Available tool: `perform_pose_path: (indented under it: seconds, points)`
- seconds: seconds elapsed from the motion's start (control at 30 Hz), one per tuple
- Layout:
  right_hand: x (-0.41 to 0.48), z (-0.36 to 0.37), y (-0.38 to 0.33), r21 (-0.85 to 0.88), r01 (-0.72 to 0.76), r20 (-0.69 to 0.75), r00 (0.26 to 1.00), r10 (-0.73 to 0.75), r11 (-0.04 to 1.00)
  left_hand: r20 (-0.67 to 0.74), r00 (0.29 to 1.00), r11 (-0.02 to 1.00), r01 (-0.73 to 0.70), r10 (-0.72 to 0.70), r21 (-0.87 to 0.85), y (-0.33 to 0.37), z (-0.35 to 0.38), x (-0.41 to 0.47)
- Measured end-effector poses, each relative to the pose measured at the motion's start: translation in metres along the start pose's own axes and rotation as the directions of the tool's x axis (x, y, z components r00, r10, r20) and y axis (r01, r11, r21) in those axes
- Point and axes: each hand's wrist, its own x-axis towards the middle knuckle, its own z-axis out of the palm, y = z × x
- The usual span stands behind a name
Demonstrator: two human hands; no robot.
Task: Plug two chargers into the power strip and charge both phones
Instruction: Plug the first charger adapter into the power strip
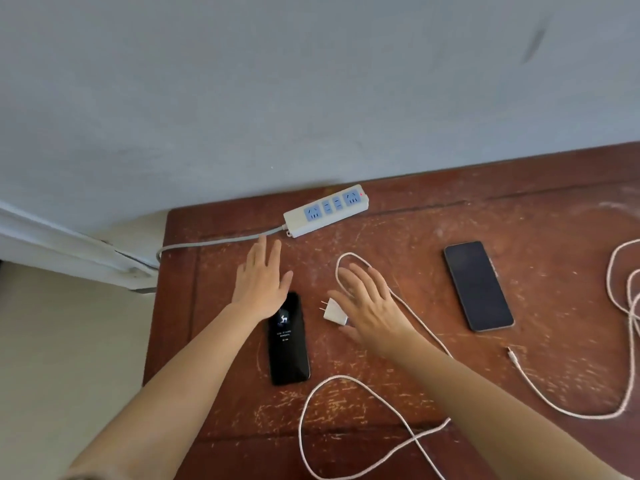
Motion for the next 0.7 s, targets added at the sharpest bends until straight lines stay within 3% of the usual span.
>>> perform_pose_path:
  seconds: [0.13,0.3,0.47,0.57,0.7]
  points:
    - [-0.004,0.005,0.008,-0.111,0.086,-0.02,0.996,-0.089,0.99,-0.034,0.994,0.994,-0.103,0.104,0.024,0.01,-0.009,0.046]
    - [0.019,0.003,0.016,-0.137,0.089,0.011,0.996,-0.089,0.987,0.069,0.985,0.983,-0.164,0.159,0.087,0.001,-0.004,0.073]
    - [0.06,-0.016,0.013,0.098,-0.143,-0.266,0.95,0.165,0.985,0.063,0.981,0.98,-0.187,0.182,0.075,-0.027,0.01,0.066]
    - [0.086,-0.035,0.016,0.237,-0.295,-0.292,0.887,0.357,0.926,0.052,0.978,0.976,-0.207,0.203,0.073,-0.037,0.015,0.065]
    - [0.111,-0.051,0.029,0.391,-0.334,-0.265,0.852,0.452,0.858,0.036,0.974,0.973,-0.227,0.226,0.043,-0.041,0.018,0.067]
